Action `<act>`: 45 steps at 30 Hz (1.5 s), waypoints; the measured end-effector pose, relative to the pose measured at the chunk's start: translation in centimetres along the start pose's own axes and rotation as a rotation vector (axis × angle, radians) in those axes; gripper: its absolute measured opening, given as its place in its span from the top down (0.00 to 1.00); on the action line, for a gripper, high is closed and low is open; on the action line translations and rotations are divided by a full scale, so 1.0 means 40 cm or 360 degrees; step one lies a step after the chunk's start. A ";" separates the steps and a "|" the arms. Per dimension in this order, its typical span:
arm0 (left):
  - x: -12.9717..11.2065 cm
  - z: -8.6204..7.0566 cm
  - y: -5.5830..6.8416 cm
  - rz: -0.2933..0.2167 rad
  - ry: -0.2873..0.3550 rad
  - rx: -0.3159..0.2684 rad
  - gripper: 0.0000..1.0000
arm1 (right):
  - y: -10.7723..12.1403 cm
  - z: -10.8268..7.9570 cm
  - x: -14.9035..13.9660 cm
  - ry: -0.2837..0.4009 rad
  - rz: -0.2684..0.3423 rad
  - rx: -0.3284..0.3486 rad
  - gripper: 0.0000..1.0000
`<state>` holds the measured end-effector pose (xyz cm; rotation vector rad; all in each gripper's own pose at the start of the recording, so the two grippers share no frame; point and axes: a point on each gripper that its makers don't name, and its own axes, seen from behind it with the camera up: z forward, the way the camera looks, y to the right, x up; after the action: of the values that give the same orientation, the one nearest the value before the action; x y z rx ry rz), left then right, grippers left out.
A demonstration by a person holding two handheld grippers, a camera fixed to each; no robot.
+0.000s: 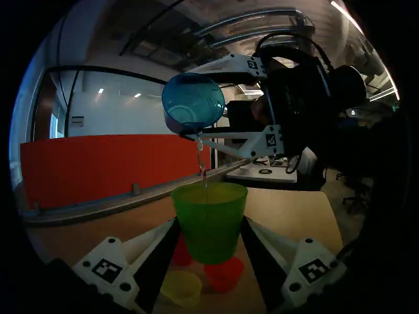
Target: Pour water
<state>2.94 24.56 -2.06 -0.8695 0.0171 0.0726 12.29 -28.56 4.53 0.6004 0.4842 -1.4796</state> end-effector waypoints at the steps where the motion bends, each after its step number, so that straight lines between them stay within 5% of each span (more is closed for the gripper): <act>1: 0.000 0.000 0.000 -0.0001 0.0000 0.0000 0.21 | 0.001 0.000 0.001 0.0001 -0.0006 -0.0001 0.10; 45: 0.017 0.011 0.000 -0.0001 0.0005 -0.0011 0.21 | 0.021 -0.014 0.014 0.0009 -0.0298 -0.0049 0.11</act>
<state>3.60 24.94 -1.82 -0.8765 0.0196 0.0710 13.19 -28.64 3.83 0.5466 0.5794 -1.6446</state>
